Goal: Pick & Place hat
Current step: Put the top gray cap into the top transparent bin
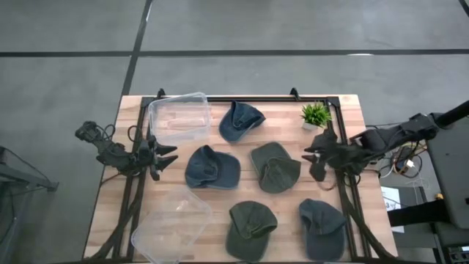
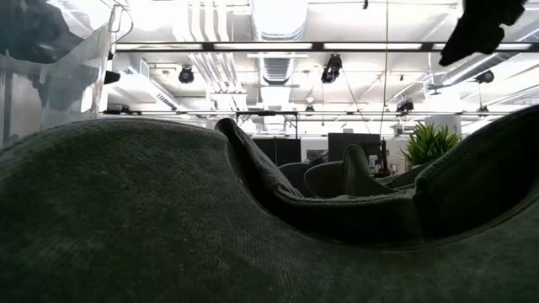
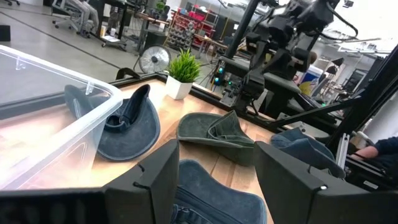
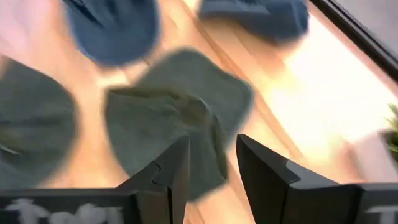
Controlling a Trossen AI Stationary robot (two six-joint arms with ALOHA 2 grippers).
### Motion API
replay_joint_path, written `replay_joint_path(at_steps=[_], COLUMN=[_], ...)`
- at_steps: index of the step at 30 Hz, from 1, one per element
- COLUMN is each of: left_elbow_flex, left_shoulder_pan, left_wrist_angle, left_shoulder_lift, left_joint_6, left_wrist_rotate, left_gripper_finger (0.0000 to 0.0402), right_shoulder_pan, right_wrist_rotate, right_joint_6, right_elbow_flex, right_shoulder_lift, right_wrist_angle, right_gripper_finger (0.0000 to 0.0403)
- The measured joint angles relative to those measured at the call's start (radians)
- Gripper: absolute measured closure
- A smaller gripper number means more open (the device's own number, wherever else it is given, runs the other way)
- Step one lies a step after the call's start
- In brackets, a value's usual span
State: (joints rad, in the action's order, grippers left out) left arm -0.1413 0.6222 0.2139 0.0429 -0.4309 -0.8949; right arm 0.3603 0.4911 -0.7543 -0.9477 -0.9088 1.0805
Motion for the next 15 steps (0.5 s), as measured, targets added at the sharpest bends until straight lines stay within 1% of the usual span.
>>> replay_joint_path(at_steps=[4,7,10,15], left_elbow_flex=[0.000,0.000,0.000,-0.002], left_shoulder_pan=[0.000,0.000,0.000,0.000], left_wrist_angle=[0.000,0.000,0.000,-0.002], left_shoulder_lift=[0.000,0.000,0.000,0.000], left_joint_6=[0.000,0.000,0.000,0.000], left_wrist_rotate=[0.000,0.000,0.000,0.022], left_gripper_finger=[0.0202,0.0202,0.0202,0.0202], right_shoulder_pan=[-0.064,-0.111,-0.169,-0.275], right_wrist_rotate=[-0.024,-0.045,-0.059,-0.154], right_joint_6=[-0.032,0.024,0.080,0.155], right_elbow_flex=[-0.121,-0.172,-0.206,-0.196], right_shoulder_lift=[-0.163,-0.245,-0.298,-0.333], right_wrist_angle=[0.095,0.097,0.095,0.082], right_gripper_finger=[0.0270,0.0257,0.0239,0.0200])
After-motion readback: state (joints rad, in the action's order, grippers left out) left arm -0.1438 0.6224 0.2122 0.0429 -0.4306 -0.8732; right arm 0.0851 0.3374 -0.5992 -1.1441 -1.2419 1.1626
